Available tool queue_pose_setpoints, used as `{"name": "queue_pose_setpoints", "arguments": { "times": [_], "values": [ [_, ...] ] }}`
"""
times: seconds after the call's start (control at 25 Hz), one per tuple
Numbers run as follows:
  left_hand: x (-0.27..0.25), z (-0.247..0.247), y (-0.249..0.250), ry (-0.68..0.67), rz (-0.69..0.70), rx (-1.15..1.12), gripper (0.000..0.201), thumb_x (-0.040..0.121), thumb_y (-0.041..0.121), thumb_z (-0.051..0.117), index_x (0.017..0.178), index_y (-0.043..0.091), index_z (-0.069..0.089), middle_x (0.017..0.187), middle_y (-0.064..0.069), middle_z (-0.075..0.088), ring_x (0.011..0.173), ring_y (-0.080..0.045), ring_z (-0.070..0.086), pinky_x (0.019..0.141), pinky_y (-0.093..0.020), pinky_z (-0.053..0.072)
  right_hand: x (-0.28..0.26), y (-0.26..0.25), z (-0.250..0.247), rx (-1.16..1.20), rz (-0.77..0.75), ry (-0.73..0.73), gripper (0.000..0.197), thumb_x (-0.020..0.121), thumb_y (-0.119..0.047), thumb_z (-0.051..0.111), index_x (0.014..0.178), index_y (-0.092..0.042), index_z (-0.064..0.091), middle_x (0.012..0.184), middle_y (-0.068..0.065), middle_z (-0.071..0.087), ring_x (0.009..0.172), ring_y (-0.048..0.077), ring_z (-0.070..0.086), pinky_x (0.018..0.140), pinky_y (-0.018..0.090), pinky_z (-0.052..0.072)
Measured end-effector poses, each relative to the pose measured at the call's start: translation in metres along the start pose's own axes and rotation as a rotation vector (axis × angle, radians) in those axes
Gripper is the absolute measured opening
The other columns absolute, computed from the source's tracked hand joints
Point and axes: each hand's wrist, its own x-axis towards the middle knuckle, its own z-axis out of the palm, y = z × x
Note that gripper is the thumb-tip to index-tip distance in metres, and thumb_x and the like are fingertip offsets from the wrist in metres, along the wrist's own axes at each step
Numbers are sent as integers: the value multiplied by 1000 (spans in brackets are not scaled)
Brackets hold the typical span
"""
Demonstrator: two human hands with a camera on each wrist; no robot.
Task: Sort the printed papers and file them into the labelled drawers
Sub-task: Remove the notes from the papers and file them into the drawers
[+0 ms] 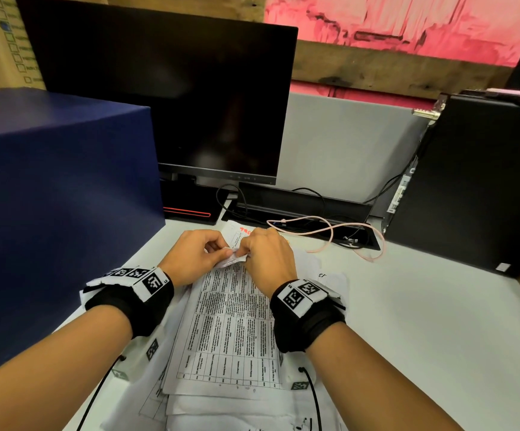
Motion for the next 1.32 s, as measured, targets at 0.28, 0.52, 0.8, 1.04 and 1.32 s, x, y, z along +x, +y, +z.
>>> {"name": "queue_pose_setpoints", "arguments": {
  "times": [0.28,0.52,0.8,1.04,1.32],
  "values": [
    [-1,-2,-9,-137,-52,-88,9,82,26,73,76,21,72,80,4,70,77,-6,64,77,-22,53,1,2,7,54,7,-12,25,84,-4,62,98,-23,70,120,-2,58,118,19,44,90,26,34],
    [-13,-9,0,-250,-145,-224,47,68,54,74,105,26,62,99,5,71,91,-7,69,82,-22,54,-5,3,-1,99,3,25,18,84,-9,57,99,-18,52,86,-3,55,97,27,49,76,33,34],
    [-42,-18,22,-242,-179,-151,11,98,15,52,97,19,63,87,12,71,80,-2,67,75,-24,56,-22,8,-43,305,-57,241,34,87,-24,68,116,-29,51,107,-6,58,111,13,45,94,34,43],
    [-42,-33,82,140,-80,-213,16,102,17,40,109,16,55,97,5,60,88,-10,57,68,-16,42,-56,64,-78,640,521,469,106,67,-39,85,148,-10,22,145,11,39,135,29,36,113,44,31],
    [-40,-51,130,355,221,-524,30,103,16,37,132,24,38,128,12,52,114,14,48,96,-12,42,-65,30,-137,1129,246,417,12,97,-15,56,109,-15,57,97,-8,63,87,-5,62,77,15,48]
  ]
}}
